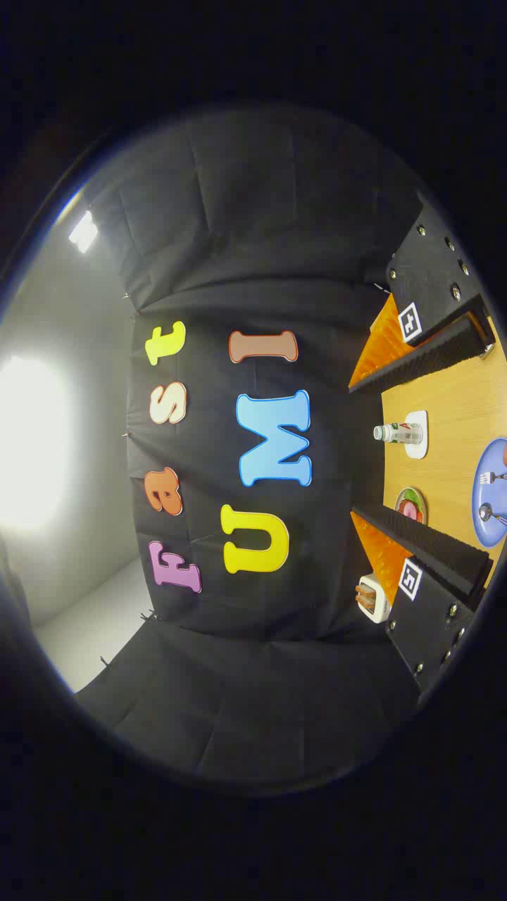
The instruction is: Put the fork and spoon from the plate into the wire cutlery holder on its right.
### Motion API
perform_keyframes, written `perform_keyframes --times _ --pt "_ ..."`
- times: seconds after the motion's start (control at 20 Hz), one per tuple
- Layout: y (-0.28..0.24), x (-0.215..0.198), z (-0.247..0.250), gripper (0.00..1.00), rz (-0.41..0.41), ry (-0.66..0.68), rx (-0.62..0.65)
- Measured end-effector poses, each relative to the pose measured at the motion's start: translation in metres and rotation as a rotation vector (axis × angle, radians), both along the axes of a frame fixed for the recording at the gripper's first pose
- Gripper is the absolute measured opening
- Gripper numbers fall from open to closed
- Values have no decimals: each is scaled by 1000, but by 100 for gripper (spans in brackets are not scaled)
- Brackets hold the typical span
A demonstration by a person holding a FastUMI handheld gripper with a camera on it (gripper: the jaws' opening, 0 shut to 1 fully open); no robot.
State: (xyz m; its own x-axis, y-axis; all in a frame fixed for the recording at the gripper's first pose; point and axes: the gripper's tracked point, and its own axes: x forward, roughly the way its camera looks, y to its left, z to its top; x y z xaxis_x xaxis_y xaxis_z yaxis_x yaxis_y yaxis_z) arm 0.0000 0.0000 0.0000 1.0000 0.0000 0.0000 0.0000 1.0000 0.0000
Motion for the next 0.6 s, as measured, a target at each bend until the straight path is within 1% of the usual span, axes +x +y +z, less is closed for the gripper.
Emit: perform_keyframes --times 0.15,0.3,0.6 --pt "-4 2 -3 96 -16 11 -5" --pt "-2 0 -11 96 -9 36 -33" --pt "-7 -3 -18 96 -28 41 -60"
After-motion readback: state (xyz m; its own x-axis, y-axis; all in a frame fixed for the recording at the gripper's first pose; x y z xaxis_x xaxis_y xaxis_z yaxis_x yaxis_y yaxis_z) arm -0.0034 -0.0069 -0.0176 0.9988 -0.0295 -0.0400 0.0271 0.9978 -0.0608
